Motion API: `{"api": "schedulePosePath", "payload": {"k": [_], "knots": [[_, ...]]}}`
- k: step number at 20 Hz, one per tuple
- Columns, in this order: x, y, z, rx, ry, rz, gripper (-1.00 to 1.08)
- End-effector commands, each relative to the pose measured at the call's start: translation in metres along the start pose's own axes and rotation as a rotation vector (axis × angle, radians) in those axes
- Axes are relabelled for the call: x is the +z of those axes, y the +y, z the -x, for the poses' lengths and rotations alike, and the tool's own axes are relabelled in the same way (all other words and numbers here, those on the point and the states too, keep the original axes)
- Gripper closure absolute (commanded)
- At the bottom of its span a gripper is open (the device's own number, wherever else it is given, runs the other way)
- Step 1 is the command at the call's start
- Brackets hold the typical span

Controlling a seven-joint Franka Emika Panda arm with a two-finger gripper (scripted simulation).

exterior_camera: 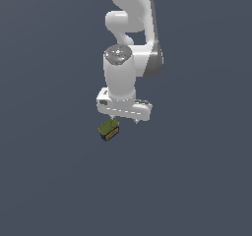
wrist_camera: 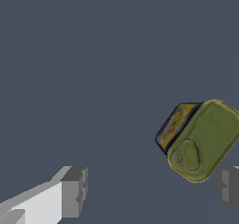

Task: Pick up the object and move it to a goal position.

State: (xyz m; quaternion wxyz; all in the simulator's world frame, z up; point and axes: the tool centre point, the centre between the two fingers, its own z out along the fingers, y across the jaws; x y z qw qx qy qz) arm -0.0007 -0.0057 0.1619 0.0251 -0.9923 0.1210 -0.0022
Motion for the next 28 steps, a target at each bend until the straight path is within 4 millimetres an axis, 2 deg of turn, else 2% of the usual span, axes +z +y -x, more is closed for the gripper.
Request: {"api": "schedulePosePath", "payload": {"k": [1,16,22,28], "knots": [[0.006,0.009,-0.001,0.068,0.0,0.004,-0.92],[0.041,0.067,-0.003,0.505,0.011,0.039,-0.92],[0.048,0.078,-0.003,0.588,0.016,0.046,-0.92],[0.049,0.081,-0.003,0.604,0.016,0.048,-0.92]]}}
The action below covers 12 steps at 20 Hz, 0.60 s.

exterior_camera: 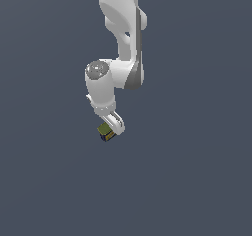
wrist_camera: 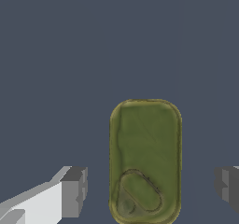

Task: Pick up the object and move it to a goal position.

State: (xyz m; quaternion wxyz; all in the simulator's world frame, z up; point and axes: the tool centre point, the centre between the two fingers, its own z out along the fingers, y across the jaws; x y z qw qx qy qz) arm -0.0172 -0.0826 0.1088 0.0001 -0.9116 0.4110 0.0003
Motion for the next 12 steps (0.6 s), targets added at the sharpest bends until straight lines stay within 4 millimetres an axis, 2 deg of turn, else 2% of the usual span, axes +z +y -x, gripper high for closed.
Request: {"api": "schedulePosePath", "payload": {"k": [1,5,12], "knots": [[0.0,0.0,0.0,0.0,0.0,0.0,-0.92],[0.01,0.0,0.0,0.001,0.0,0.0,-0.92],[0.043,0.001,0.001,0.005,0.001,0.0,-0.92]]}}
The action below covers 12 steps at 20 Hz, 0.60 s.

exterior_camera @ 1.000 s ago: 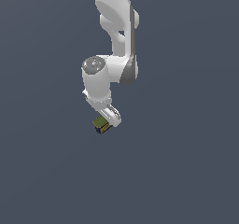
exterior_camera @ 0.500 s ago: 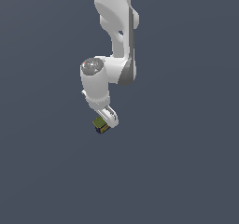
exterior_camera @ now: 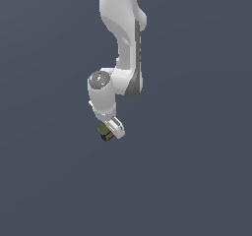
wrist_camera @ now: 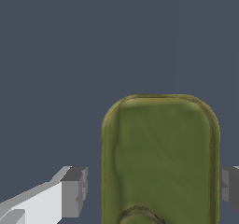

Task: Pick up the object and move it to a goal position.

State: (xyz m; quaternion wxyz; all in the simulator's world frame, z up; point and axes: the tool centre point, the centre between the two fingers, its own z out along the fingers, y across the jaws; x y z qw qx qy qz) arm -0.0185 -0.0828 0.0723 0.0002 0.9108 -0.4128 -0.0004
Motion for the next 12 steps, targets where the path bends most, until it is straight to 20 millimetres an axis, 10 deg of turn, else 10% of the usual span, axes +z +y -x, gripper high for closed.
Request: {"api": "schedulePosePath", "payload": {"k": [1,5,6,12], "knots": [[0.0093,0.0001,-0.0003,0.001,0.001,0.0,-0.92],[0.0138,-0.0007,-0.0008,0.001,0.001,0.0,-0.92],[0.0138,-0.0007,-0.0008,0.001,0.001,0.0,1.08],[0.0138,-0.0007,-0.0008,0.001,0.001,0.0,1.08]]}}
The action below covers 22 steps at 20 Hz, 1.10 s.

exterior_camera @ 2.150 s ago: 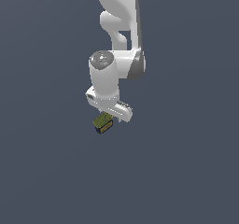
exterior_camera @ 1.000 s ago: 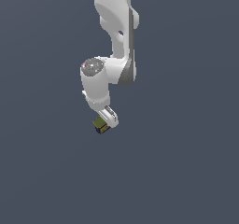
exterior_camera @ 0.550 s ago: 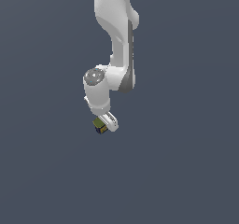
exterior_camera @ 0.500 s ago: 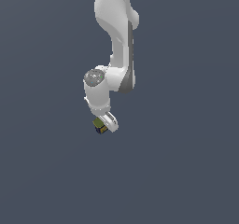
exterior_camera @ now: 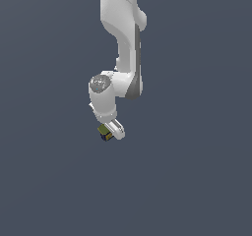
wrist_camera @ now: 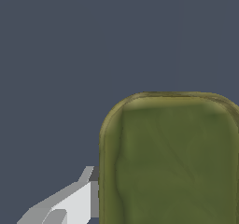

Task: Pick up the object and move it to a goal position.

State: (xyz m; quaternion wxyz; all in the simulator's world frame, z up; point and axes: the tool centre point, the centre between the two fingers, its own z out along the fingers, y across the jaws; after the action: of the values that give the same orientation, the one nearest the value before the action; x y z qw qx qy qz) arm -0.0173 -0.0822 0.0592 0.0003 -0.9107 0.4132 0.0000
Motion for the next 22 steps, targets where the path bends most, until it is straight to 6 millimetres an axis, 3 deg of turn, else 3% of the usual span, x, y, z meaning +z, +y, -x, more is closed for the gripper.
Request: {"api": "schedulePosePath", "payload": {"k": [1,6,11,22], "knots": [[0.001,0.001,0.0,0.0,0.0,0.001,1.08],[-0.001,-0.001,0.0,0.0,0.0,0.0,1.08],[-0.009,-0.015,0.002,0.0,0.0,0.0,1.08],[-0.051,-0.086,0.01,0.0,0.001,0.001,1.08]]}}
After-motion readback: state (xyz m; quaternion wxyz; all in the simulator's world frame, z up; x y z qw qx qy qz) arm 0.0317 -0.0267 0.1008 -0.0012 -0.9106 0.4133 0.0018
